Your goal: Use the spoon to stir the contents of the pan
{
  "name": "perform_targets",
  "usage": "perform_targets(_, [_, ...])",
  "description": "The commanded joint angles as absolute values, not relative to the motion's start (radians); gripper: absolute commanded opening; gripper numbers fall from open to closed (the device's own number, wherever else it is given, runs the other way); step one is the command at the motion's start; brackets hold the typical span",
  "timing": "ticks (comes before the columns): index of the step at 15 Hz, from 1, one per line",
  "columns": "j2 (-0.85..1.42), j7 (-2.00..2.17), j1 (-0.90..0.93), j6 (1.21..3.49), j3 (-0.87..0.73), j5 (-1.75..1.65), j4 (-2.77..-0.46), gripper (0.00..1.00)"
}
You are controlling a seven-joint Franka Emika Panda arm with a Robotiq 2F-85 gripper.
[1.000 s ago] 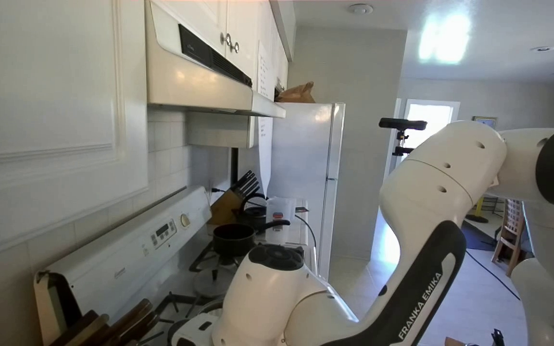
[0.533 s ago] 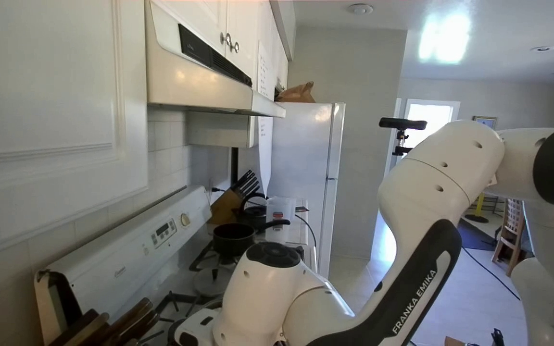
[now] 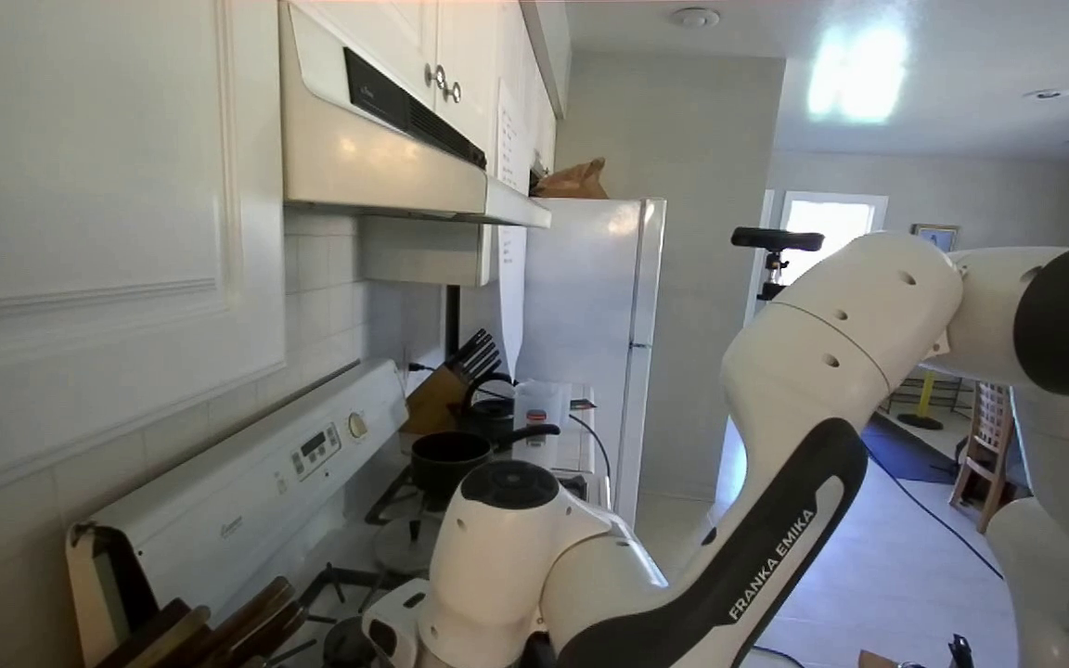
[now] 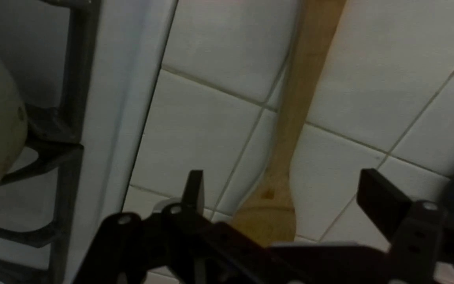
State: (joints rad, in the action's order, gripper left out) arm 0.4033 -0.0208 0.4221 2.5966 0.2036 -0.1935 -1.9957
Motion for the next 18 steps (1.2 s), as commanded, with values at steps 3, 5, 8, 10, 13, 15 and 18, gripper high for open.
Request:
perform_targets(3, [0.355,0.156,0.467,2.606,0.181,-0.246,-2.072,1.0])
perform_targets(5, [0.345,0.221,0.471,2.602,0.16,-0.269,-2.088,1.0])
perform_targets(8, [0.329,0.258,0.452,2.582,0.145,-0.285,-2.115,1.0])
perform_targets(10, [0.331,0.231,0.441,2.557,0.151,-0.278,-2.127,1.0])
perform_targets(13, [0.332,0.199,0.431,2.523,0.171,-0.262,-2.146,1.0])
perform_targets(15, [0.334,0.181,0.426,2.505,0.187,-0.251,-2.157,1.0])
perform_targets(18, [0.333,0.167,0.422,2.484,0.204,-0.243,-2.169,1.0])
